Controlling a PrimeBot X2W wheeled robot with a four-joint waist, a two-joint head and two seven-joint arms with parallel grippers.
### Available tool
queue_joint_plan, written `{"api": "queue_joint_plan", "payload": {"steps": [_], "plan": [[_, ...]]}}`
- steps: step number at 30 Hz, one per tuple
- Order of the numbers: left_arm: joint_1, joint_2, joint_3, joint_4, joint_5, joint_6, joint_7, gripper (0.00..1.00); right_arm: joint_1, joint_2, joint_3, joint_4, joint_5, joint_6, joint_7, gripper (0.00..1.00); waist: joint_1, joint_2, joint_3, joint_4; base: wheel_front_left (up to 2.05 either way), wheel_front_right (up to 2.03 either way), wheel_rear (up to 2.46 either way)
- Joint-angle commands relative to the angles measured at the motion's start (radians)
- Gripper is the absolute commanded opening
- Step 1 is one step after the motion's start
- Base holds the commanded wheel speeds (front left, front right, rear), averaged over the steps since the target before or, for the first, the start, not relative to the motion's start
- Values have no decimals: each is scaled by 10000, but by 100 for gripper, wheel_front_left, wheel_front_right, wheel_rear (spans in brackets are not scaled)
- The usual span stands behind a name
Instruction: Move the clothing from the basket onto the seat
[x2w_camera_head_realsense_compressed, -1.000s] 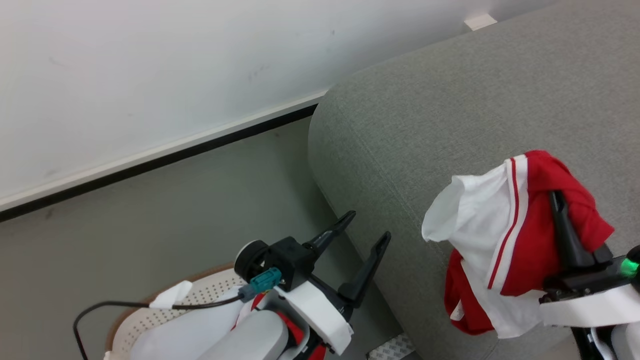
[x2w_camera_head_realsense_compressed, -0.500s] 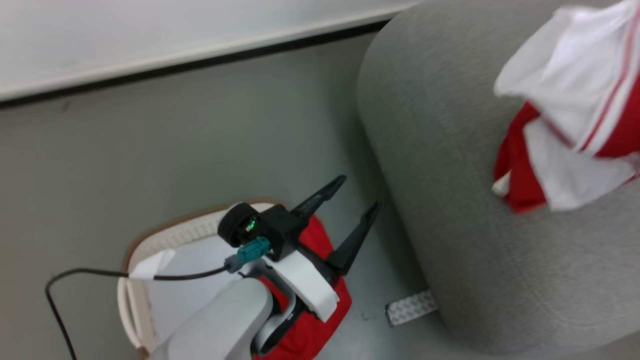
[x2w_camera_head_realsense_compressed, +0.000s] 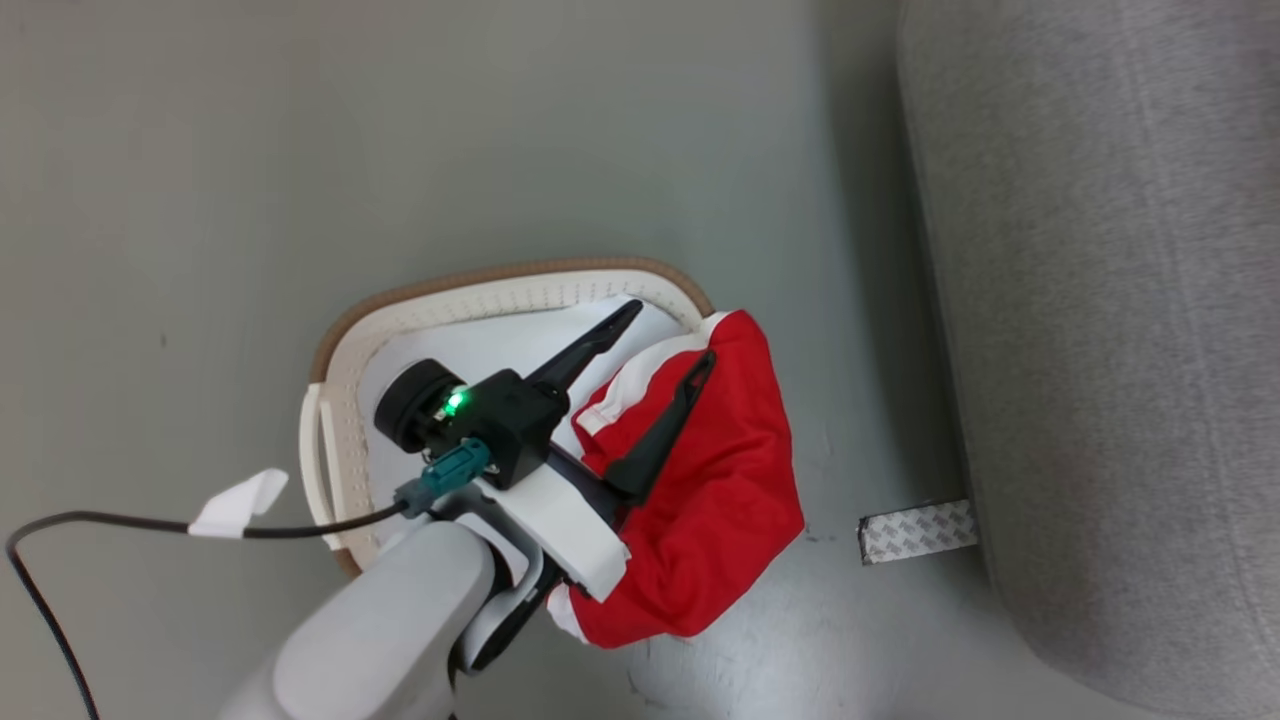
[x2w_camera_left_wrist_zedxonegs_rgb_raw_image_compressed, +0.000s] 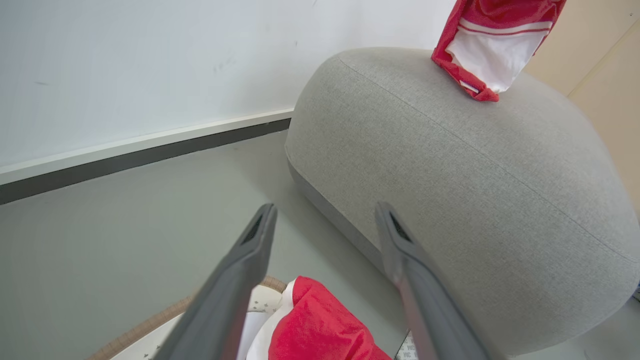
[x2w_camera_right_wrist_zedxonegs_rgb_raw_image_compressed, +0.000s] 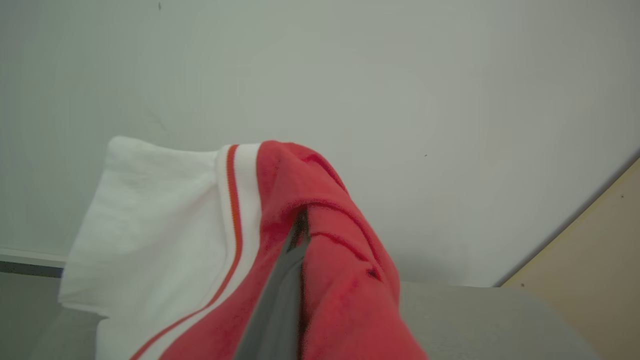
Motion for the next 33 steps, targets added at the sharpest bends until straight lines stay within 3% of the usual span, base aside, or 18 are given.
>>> {"api": "queue_joint_plan", "payload": {"steps": [1, 4, 9, 10, 11, 12, 15, 17, 18, 27, 33], "plan": [[-11, 127, 46, -83, 55, 57, 67, 100, -107, -63, 196, 526, -546, -21, 136, 0, -2, 0, 393, 270, 0, 0, 0], [12, 251, 72, -220, 59, 120, 126, 100, -244, 354, 402, 2137, -1236, -21, 909, 0, -2, 0, 496, 263, 0, 0, 0], [11, 389, 74, -399, 40, 185, 251, 100, -98, 1018, 530, 3950, -1256, -21, 1827, 0, -2, 0, 574, 239, 0, 0, 0], [10, 429, 86, -410, 31, 204, 278, 100, -53, 1163, 573, 4200, -1183, -21, 1999, 9, -2, 0, 579, 223, 0, 0, 0], [24, 462, 102, -435, 19, 227, 287, 100, -47, 1253, 626, 4367, -1143, -21, 2118, 30, -2, 0, 572, 198, 0, 0, 0], [54, 498, 114, -450, 2, 241, 286, 100, -68, 1293, 685, 4456, -1116, -21, 2113, 38, -2, 0, 554, 163, 0, 0, 0], [197, 563, 143, -452, -87, 330, 281, 100, -58, 1413, 885, 4661, -1055, -21, 2032, 49, -2, 0, 392, 25, 0, 0, 0], [256, 592, 140, -437, -116, 337, 285, 100, -64, 1474, 1068, 4658, -1008, -21, 1919, 92, -2, 0, 234, -70, 0, 0, 0], [280, 590, 130, -420, -151, 345, 286, 100, -56, 1486, 1155, 4677, -956, -21, 1914, 100, -2, 0, 145, -112, 0, 0, 0], [766, 451, 204, -3, -492, 434, -11, 100, 394, 1548, 1866, 5073, -445, -21, 2699, 100, -2, 0, -1335, -467, 0, 0, 0], [1348, 300, 567, 360, -933, 639, -425, 100, 977, 1002, 2512, 4396, -150, -21, 2613, 100, -2, 0, -2854, -487, 0, 0, 0]]}}
